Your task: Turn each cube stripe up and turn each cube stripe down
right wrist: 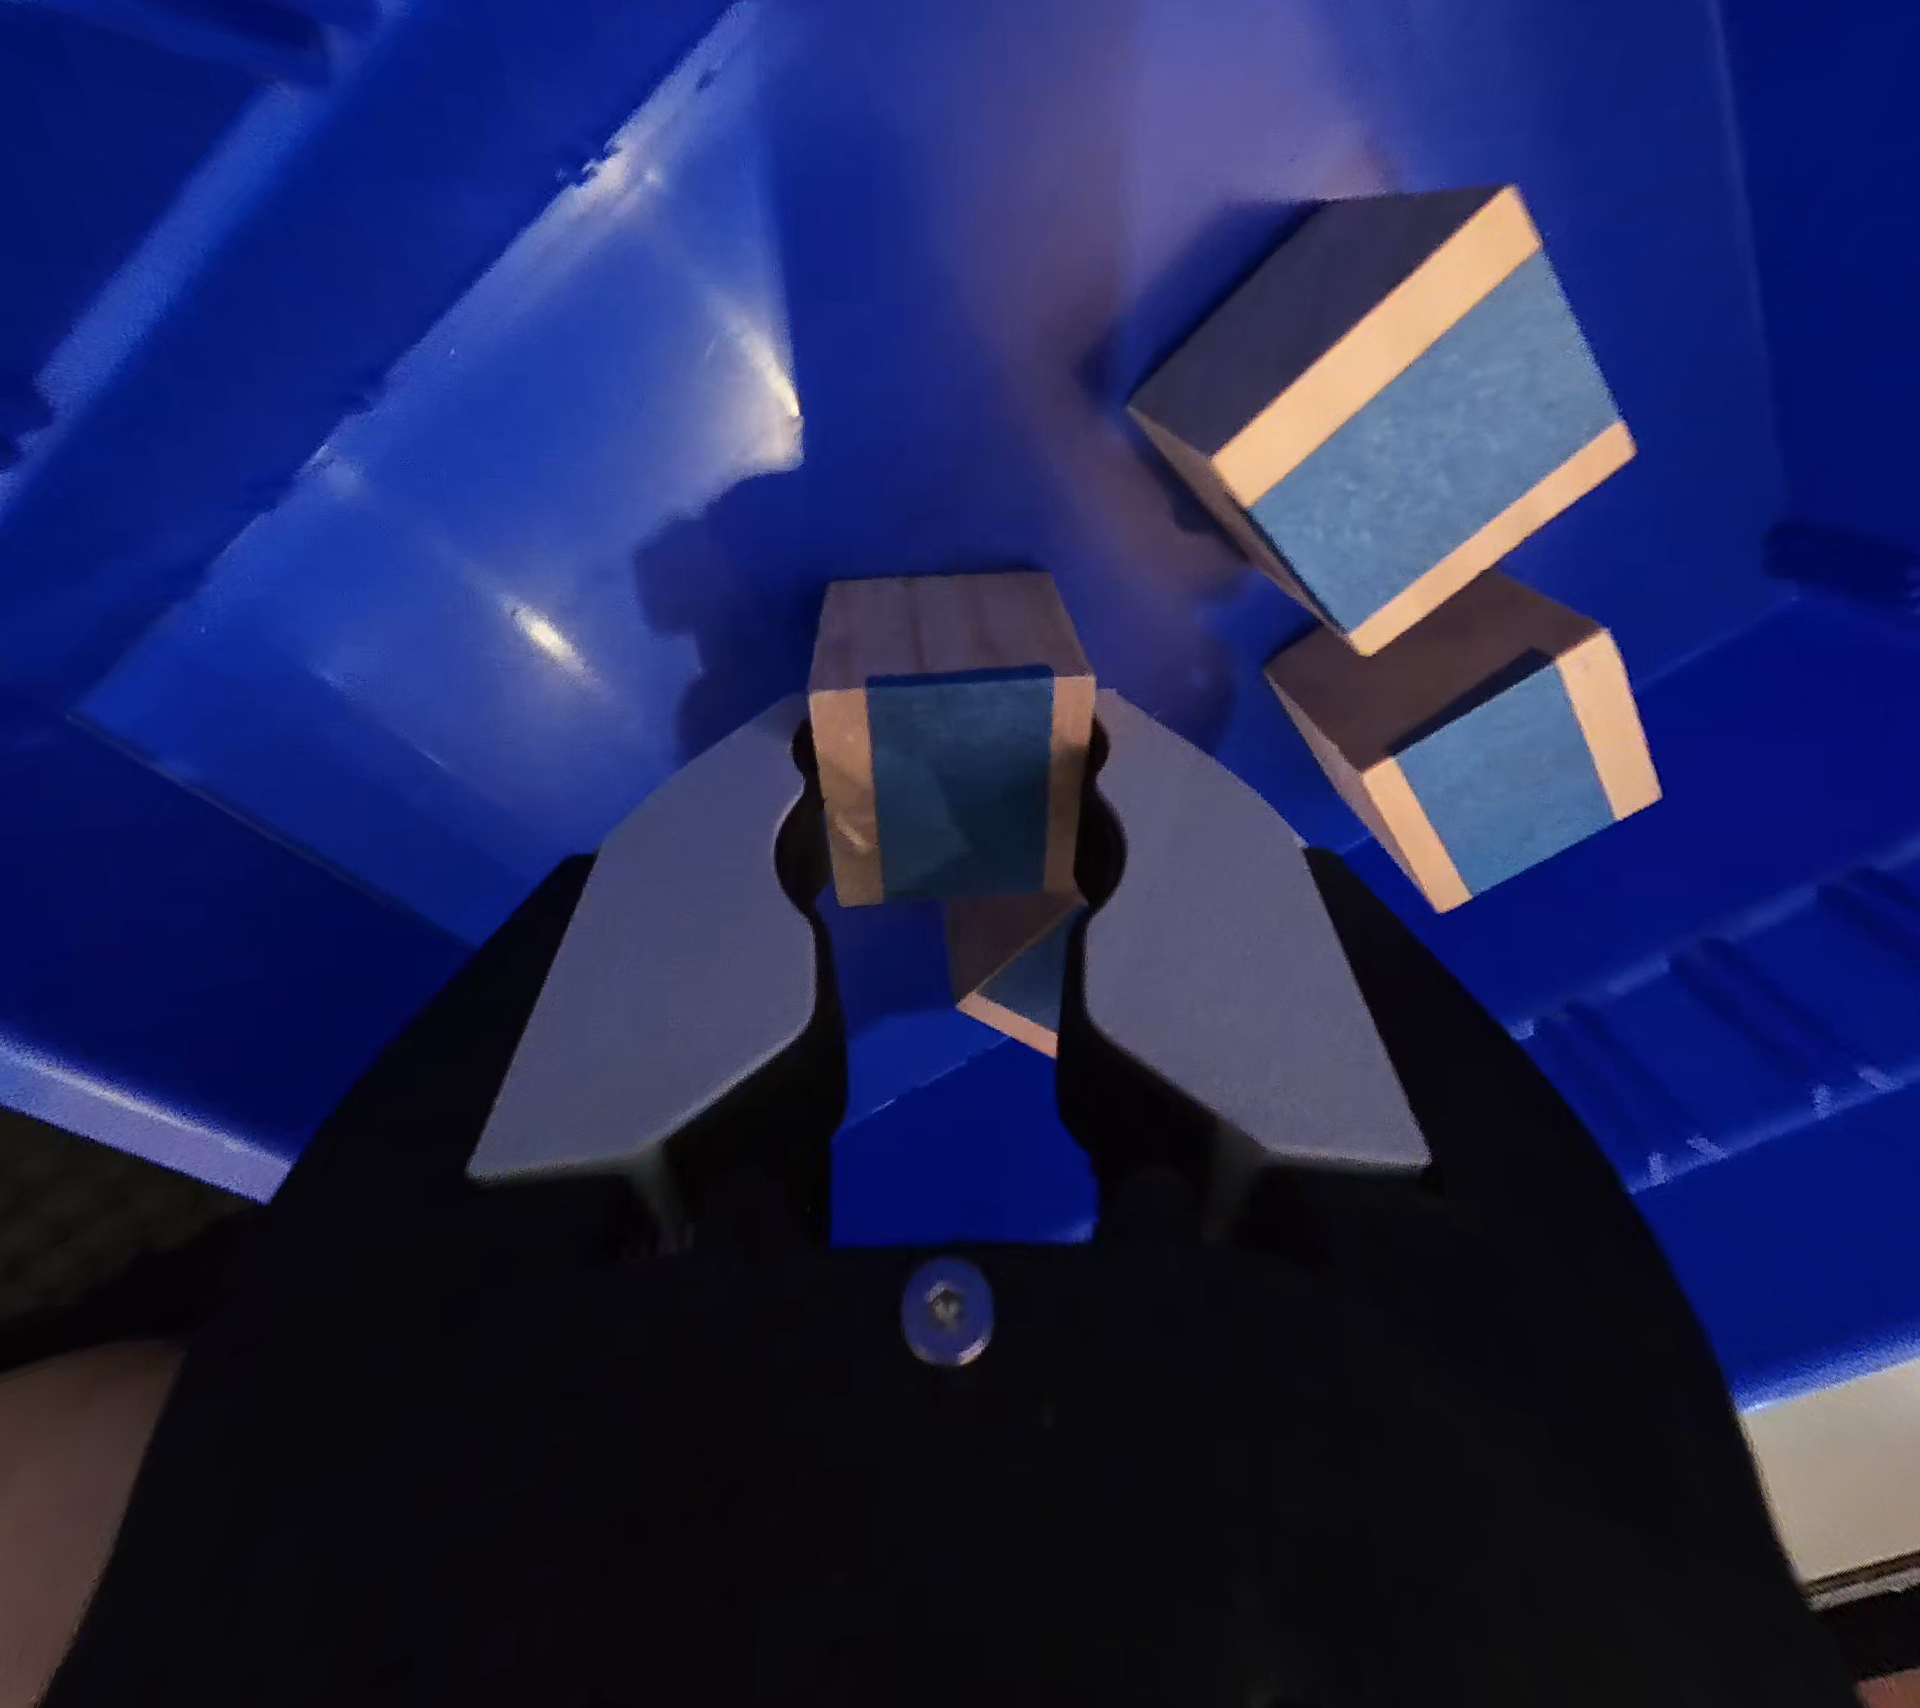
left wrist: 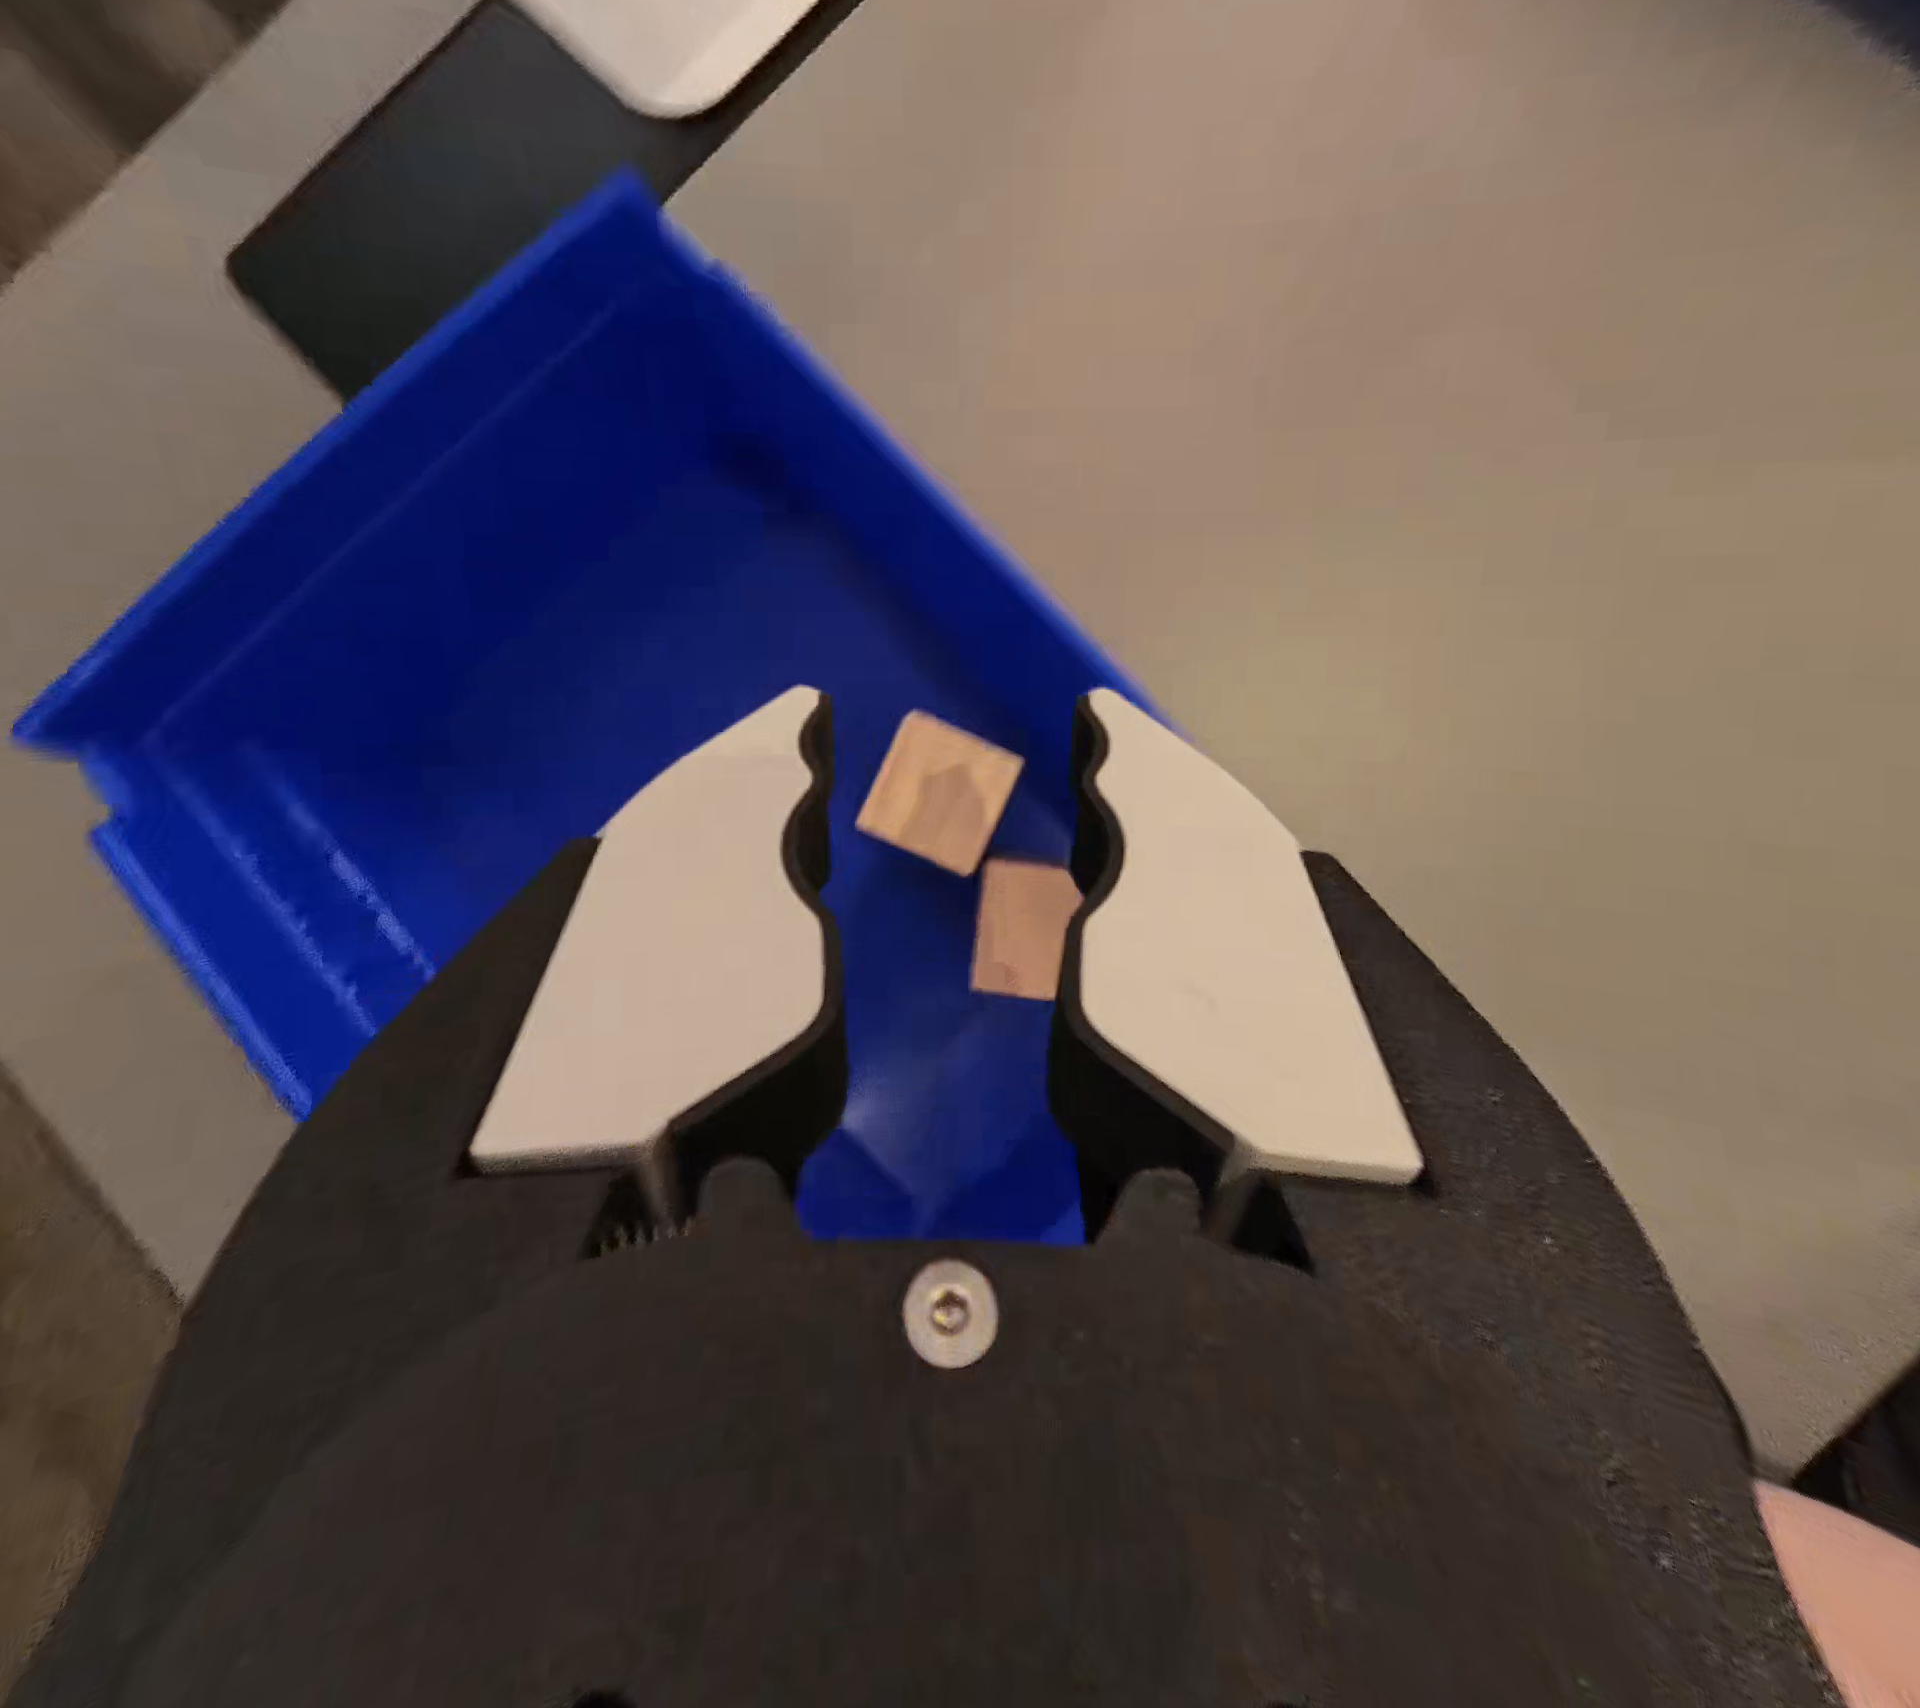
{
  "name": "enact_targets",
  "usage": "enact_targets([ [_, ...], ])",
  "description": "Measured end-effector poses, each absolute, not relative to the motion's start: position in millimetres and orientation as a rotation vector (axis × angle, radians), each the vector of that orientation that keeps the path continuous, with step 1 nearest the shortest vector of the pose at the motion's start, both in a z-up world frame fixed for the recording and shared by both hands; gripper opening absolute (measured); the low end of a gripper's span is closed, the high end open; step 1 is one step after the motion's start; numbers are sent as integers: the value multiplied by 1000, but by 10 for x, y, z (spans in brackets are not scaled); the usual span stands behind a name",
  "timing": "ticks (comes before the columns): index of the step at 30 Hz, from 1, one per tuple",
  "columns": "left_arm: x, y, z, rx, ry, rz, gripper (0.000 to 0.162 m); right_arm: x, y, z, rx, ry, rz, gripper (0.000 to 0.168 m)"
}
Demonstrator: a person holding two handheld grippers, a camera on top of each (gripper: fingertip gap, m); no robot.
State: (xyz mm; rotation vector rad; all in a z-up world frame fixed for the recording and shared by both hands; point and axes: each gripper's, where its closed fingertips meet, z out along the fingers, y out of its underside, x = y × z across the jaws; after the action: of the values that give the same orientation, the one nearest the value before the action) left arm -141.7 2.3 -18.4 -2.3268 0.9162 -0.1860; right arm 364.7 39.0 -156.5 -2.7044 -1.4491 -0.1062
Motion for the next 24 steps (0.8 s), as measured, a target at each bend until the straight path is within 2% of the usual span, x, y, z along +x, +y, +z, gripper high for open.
enact_targets([
  [3,-1580,45,-421,-2405,928,-198,44,3615,479,-1477,-2662,-1393,-110,50],
  [6,-1616,42,-665,-2455,1000,-219,51,3625,563,-1303,-2593,-1335,-155,58],
  [11,-1597,-13,-1057,-2575,1160,-208,57,3612,571,-1083,-2518,-1294,-192,60],
  [24,-1699,18,-1355,-2717,1195,-67,61,3528,479,-996,-2472,-1362,-238,61],
])
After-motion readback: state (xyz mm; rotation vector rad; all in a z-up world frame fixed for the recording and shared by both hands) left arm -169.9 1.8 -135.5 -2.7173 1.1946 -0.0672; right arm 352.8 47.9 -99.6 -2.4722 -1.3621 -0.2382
